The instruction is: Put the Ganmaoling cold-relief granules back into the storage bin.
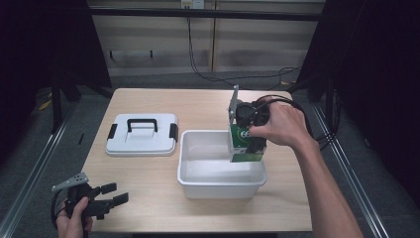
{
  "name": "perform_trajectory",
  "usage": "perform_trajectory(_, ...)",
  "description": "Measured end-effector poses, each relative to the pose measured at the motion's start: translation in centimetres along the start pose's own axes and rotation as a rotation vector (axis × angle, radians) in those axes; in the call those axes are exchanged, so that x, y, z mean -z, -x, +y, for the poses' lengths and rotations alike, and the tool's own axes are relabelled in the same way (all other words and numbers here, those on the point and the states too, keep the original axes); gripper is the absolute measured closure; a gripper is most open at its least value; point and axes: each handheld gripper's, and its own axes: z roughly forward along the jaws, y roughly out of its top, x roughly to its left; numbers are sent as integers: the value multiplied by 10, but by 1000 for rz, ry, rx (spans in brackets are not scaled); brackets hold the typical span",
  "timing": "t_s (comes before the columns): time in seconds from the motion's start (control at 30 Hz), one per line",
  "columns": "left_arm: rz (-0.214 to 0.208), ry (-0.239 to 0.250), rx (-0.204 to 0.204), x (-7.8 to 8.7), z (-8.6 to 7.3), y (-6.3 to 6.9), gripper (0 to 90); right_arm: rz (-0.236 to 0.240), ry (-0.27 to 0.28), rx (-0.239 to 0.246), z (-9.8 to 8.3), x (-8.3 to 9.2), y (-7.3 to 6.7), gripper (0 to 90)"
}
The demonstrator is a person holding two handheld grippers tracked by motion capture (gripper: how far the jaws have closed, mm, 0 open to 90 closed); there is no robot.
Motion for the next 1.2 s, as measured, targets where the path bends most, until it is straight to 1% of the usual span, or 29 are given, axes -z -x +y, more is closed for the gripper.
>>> perform_trajectory(0.1,0,0,0,0,0,0,162,7,-5,-9,-1,-4,0,156)
perform_trajectory(0.17,1,0,0,0,0,0,162,8,-1,-7,-2,-9,1,156)
perform_trajectory(0.2,0,0,-1,0,0,0,163,16,-7,-12,-2,-13,1,156)
perform_trajectory(0.3,2,1,-2,0,0,0,163,16,-14,-12,-3,-19,1,156)
perform_trajectory(0.33,2,0,-3,0,0,0,162,23,-15,-13,-4,-24,1,156)
perform_trajectory(0.37,0,0,-1,0,0,0,162,23,-15,-13,-4,-24,1,156)
perform_trajectory(0.47,0,0,-1,0,0,0,162,32,-11,-22,-5,-33,1,155)
perform_trajectory(0.5,0,0,-1,0,0,0,162,32,-11,-22,-5,-33,1,155)
perform_trajectory(0.53,0,0,-2,0,0,0,162,33,-15,-22,-4,-38,1,155)
perform_trajectory(0.6,0,0,-2,0,0,0,162,29,-15,-22,-4,-40,1,155)
perform_trajectory(0.67,2,1,-3,0,0,0,162,22,-25,-40,-4,-45,-1,155)
perform_trajectory(0.73,2,3,-1,0,0,0,162,43,-30,-37,-4,-54,0,155)
perform_trajectory(0.83,0,3,-2,0,0,0,163,44,-31,-40,-4,-58,-1,155)
perform_trajectory(0.87,0,4,0,0,0,0,163,51,-36,-50,-4,-63,-1,155)
perform_trajectory(1.17,1,2,-1,0,0,0,162,69,-40,-44,-4,-78,0,154)
perform_trajectory(1.2,1,2,-1,0,0,0,162,71,-47,-57,-4,-81,0,154)
